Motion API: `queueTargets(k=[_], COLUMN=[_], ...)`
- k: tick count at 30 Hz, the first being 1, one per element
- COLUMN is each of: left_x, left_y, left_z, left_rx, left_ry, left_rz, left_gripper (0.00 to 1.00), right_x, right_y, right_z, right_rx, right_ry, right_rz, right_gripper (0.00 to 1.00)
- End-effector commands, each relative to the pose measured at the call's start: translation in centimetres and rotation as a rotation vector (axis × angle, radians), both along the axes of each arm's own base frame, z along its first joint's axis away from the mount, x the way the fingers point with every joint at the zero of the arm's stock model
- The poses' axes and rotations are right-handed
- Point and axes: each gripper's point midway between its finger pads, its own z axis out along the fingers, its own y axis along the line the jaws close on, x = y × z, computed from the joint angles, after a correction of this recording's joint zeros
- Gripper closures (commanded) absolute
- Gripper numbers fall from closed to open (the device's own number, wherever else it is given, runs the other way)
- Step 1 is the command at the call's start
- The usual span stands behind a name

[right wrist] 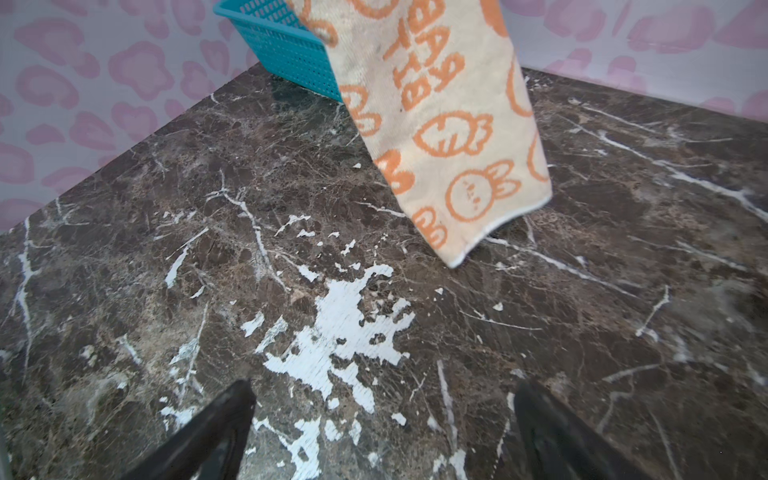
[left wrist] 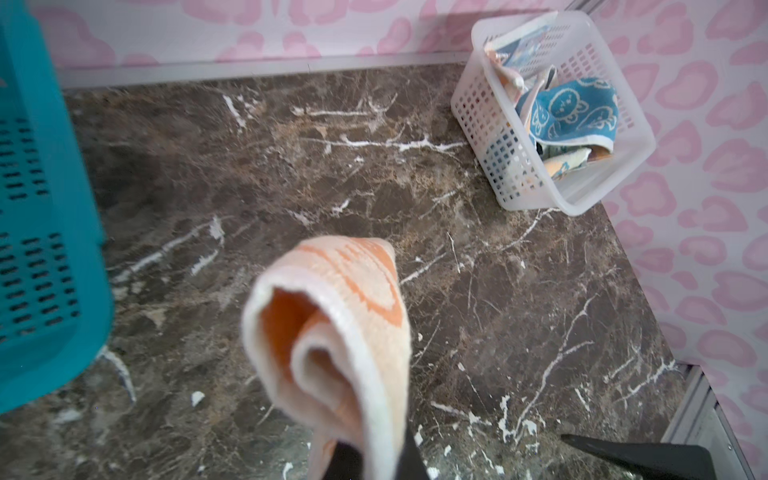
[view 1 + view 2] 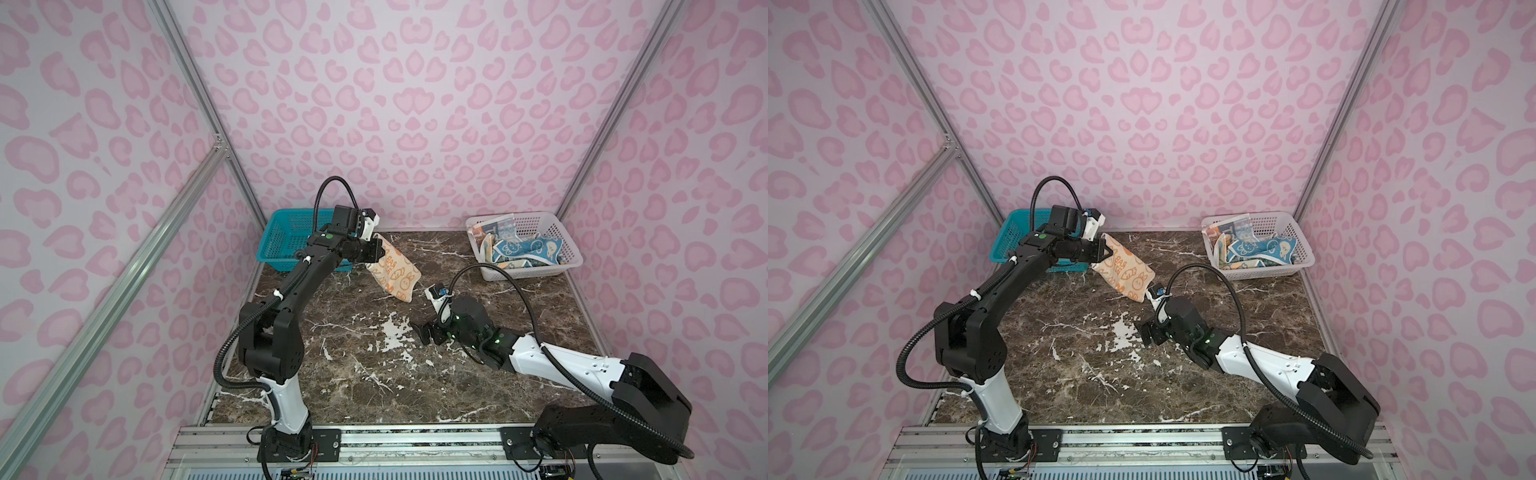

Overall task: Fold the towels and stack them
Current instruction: 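Lift the towel with the left gripper toward the teal basket while right gripper releases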

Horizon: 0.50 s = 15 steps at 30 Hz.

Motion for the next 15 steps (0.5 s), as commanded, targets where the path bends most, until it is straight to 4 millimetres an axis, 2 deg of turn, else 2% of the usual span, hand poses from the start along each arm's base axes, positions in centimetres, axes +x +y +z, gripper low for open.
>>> queueTargets(k=[1, 4, 8, 15], left_x=[2.0, 4.0, 6.5, 10.2], left_y=[1.5, 3.6, 6.9, 12.6], left_z=[1.8, 3.4, 4.3, 2.8], left_rx=[0.024, 0.008, -0.009, 0.042], left_ry=[-0.074, -0.119, -0.147, -0.136], left_rz=[0.013, 0.062, 0.12, 0.205], left_gripper=[0.96, 0.97, 0.97, 0.97], right_x=[1.3, 1.4, 1.2, 0.9], right_y=[-0.1, 0.3, 0.9, 0.7], right_z=[1.9, 2.5, 2.5, 2.6], right_rx=[0.048, 0.064, 0.076, 0.078], right_ry=[-0.09, -0.107, -0.095, -0.093], right_rz=[-0.047, -0.038, -0.01, -0.01], right_gripper=[0.01, 0.01, 0.01, 0.01])
